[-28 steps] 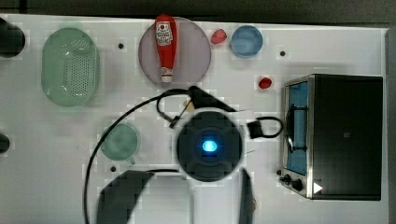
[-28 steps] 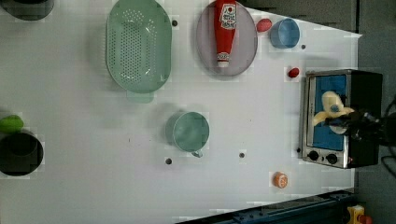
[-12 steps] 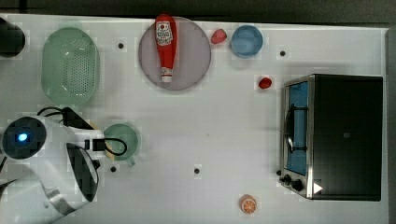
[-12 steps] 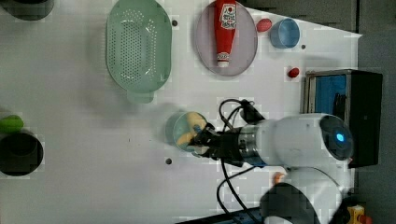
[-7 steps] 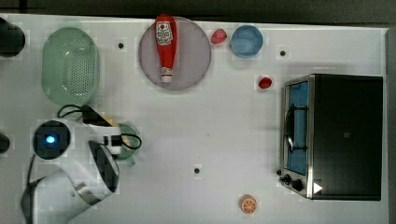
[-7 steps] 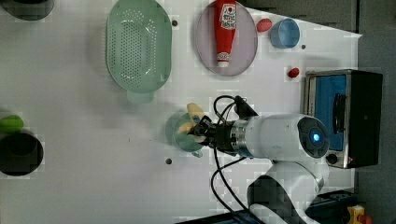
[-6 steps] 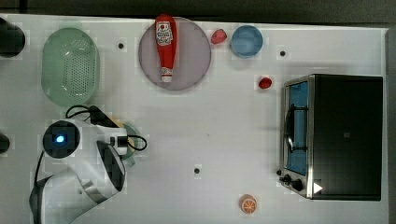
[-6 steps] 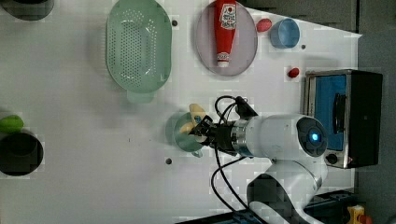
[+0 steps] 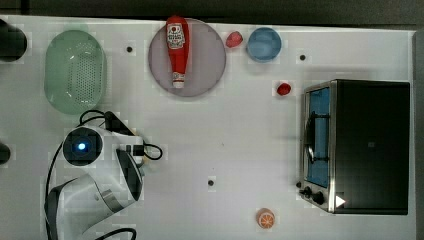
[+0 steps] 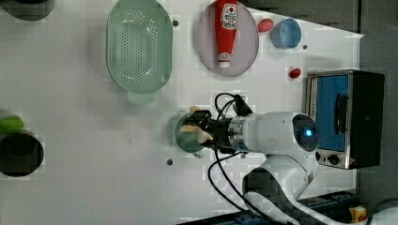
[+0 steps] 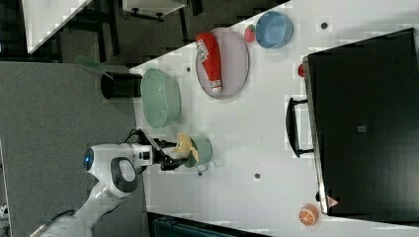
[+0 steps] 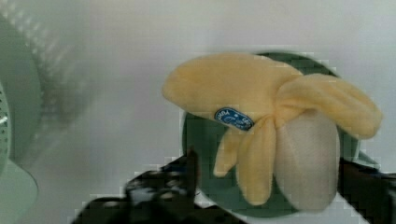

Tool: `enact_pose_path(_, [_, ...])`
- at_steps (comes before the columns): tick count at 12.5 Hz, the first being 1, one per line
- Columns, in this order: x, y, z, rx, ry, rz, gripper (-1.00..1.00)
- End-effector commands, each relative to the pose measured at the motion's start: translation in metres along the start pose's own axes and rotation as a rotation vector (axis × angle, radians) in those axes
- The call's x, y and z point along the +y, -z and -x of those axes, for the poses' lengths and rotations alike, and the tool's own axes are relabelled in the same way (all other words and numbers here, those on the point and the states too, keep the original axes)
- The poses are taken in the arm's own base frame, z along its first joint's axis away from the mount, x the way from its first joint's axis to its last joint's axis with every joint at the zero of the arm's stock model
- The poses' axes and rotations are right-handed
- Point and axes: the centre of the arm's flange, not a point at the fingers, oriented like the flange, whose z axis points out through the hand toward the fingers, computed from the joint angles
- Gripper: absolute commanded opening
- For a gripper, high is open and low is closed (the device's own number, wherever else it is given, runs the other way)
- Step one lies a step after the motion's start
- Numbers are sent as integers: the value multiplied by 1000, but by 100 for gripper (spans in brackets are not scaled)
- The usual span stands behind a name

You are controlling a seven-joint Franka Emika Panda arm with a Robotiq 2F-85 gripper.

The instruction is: Pick Banana and place it in mug.

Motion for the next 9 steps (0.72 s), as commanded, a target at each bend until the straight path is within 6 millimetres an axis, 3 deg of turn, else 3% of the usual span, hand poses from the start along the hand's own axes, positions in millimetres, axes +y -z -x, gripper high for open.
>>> enact_pose_path(1, [0, 24, -8, 39, -37, -40, 100])
enact_pose_path(4, [0, 77, -22, 106, -60, -86, 100])
enact_pose_path(9, [22, 220, -39, 185, -146, -7, 100])
